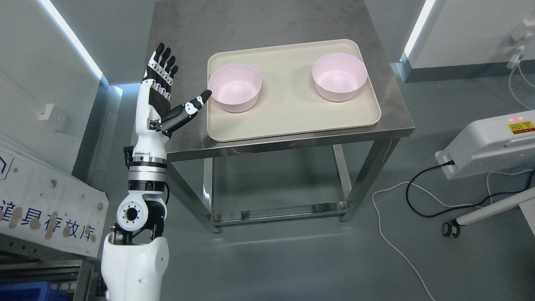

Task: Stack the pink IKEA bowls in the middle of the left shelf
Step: 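Raise the left hand and reach toward the nearer pink bowl's rim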

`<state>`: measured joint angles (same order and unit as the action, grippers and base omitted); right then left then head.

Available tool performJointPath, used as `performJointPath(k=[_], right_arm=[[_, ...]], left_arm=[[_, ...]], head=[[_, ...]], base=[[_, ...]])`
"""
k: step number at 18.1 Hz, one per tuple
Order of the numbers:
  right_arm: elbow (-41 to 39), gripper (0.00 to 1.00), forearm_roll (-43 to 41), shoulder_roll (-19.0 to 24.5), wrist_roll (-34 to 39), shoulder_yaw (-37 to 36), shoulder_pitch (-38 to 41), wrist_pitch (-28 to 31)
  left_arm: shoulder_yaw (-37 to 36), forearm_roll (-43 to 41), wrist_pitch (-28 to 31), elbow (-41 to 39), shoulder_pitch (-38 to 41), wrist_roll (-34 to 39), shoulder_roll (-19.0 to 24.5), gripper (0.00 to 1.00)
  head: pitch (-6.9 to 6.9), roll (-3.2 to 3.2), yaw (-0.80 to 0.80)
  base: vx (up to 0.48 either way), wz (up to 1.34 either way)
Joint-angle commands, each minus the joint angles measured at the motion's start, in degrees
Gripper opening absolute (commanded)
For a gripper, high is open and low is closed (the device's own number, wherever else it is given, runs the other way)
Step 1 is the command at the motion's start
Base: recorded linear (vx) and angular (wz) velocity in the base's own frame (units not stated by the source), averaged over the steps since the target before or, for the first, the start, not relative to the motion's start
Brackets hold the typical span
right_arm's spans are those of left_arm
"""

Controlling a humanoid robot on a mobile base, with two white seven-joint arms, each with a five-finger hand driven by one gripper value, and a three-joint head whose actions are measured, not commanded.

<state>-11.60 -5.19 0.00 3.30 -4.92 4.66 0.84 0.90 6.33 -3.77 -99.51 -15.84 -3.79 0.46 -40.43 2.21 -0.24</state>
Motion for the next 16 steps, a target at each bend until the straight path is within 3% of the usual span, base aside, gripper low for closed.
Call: performJointPath(k=[1, 3, 7, 12, 16], right_arm=[[0.00, 1.00, 0.00, -1.00, 0.22, 0.00, 0.00, 0.03], [0.00, 1.00, 0.00, -1.00, 0.22, 0.00, 0.00, 0.03], [0.00, 1.00, 0.00, -1.00, 0.13, 0.00, 0.00, 0.03], [0.00, 1.00, 0.00, -1.00, 0.22, 0.00, 0.00, 0.03], [0.00, 1.00, 0.00, -1.00, 0.22, 0.00, 0.00, 0.03]], left_arm=[[-2.55, -9.66, 3.50, 10.89, -14.46, -5.84, 4.79, 1.00], [-4.41, -9.93, 5.42, 18.62, -19.47, -16.29, 8.15, 1.00], [-5.12, -11.59, 7.54, 24.36, -20.55, -17.92, 8.86, 0.97], [-5.12, -13.88, 17.56, 27.18, -23.62, -18.53, 9.47, 0.97], [-8.80, -14.94, 19.15, 27.18, -25.55, -24.50, 9.82, 0.93]], head=[[0.00, 0.00, 0.00], [0.00, 0.00, 0.00], [0.00, 0.00, 0.00], [0.00, 0.00, 0.00], [0.00, 0.00, 0.00]], base=[[0.000, 0.00], [0.000, 0.00], [0.000, 0.00], [0.000, 0.00], [0.000, 0.00]])
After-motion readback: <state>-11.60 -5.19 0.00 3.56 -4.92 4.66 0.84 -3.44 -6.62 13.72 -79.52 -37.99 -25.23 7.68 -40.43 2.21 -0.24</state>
